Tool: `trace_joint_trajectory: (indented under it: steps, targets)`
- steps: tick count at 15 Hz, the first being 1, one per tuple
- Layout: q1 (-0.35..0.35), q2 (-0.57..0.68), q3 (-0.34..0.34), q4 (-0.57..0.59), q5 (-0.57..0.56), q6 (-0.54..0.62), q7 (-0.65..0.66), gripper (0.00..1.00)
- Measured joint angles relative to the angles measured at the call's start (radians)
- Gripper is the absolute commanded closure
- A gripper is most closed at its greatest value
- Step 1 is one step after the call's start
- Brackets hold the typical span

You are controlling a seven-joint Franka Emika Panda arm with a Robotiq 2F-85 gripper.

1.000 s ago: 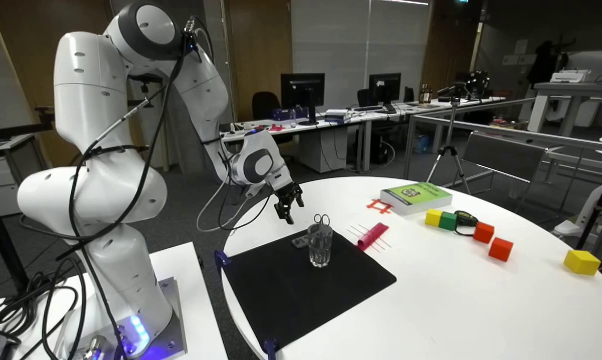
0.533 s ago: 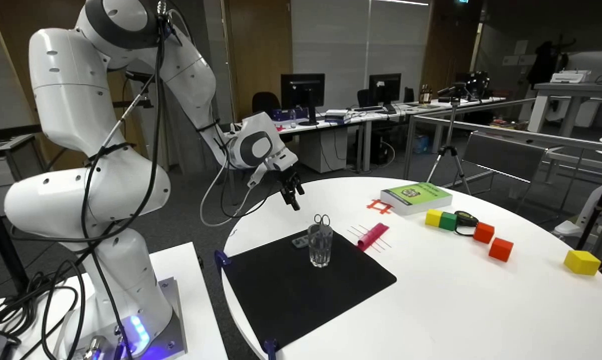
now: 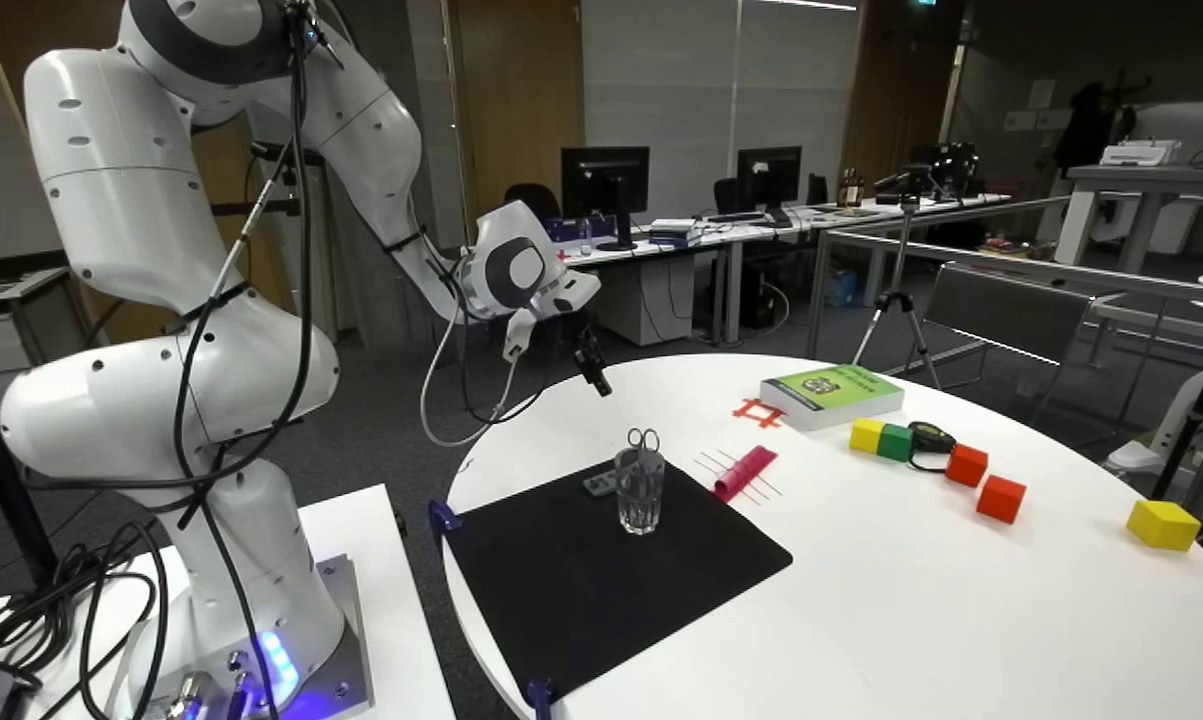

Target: Take the grey object out of the glass cup

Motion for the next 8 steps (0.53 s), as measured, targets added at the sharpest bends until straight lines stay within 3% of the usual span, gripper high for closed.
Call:
trace_joint_trajectory:
  steps: [5, 8]
  targets:
    - [0.15, 0.143, -0.196, 0.015, -0.075, -0.077, -0.209, 0.0]
    - [0.192, 0.222, -0.259, 0.034, -0.075, -0.108, -0.341, 0.0]
